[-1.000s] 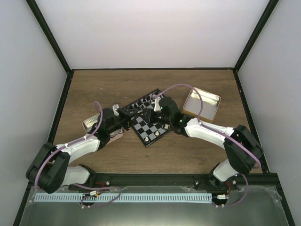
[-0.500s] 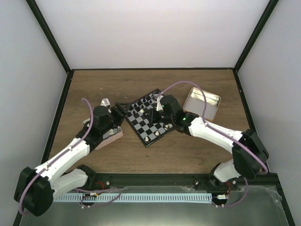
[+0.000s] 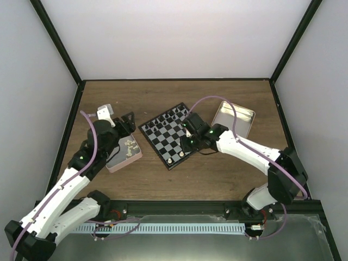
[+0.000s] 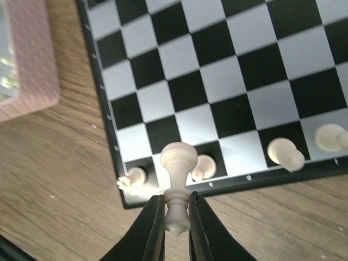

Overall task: Set up the chess pieces on the board
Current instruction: Place the chess piece on the chessboard.

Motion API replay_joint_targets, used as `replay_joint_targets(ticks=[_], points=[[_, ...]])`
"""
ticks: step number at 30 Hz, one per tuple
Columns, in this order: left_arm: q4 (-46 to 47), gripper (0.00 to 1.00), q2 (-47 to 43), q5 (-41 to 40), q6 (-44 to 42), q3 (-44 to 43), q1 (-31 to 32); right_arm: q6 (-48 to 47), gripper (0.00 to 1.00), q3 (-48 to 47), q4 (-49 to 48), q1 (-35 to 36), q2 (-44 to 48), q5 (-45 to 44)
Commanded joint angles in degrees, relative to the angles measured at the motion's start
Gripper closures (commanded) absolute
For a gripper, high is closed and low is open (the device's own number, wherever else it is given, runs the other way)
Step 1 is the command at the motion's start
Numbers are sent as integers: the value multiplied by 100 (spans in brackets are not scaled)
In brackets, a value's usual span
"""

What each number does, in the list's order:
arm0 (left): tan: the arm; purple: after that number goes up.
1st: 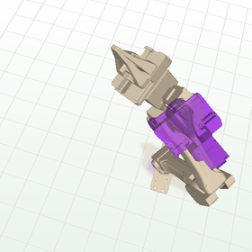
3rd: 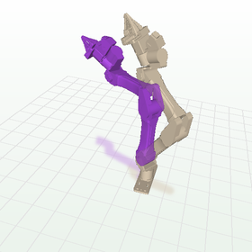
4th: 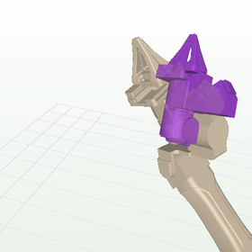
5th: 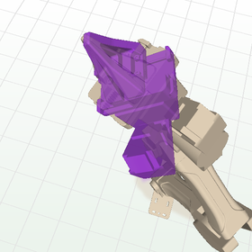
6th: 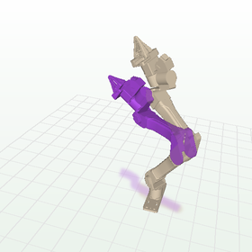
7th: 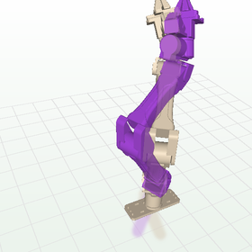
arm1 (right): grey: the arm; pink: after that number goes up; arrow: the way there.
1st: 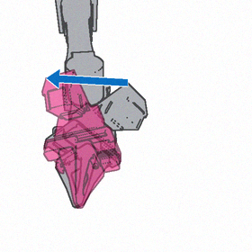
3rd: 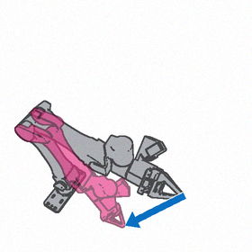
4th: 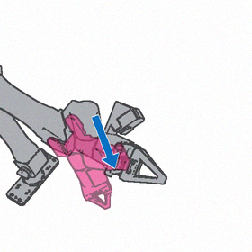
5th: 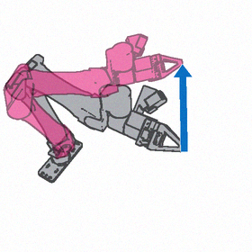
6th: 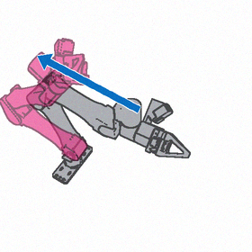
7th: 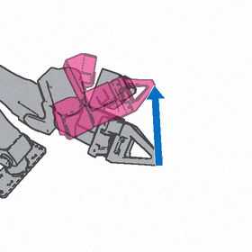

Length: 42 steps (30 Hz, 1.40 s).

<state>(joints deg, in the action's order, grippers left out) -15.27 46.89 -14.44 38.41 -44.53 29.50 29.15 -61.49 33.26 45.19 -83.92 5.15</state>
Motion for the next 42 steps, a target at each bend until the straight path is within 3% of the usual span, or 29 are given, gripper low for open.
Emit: replay_joint_targets(ticks=[1,19,42], points=[[-363,20,-173,-439,-854,-54,-31,-193,89,-449,1117,10,-318,-290],[-364,14,-216,-580,-1312,191,-32,-83,80,-1097,1737,7,-1577,-862],[-369,13,-124,-541,-1312,170,-32,-106,86,-961,1155,8,-1650,-1075]])
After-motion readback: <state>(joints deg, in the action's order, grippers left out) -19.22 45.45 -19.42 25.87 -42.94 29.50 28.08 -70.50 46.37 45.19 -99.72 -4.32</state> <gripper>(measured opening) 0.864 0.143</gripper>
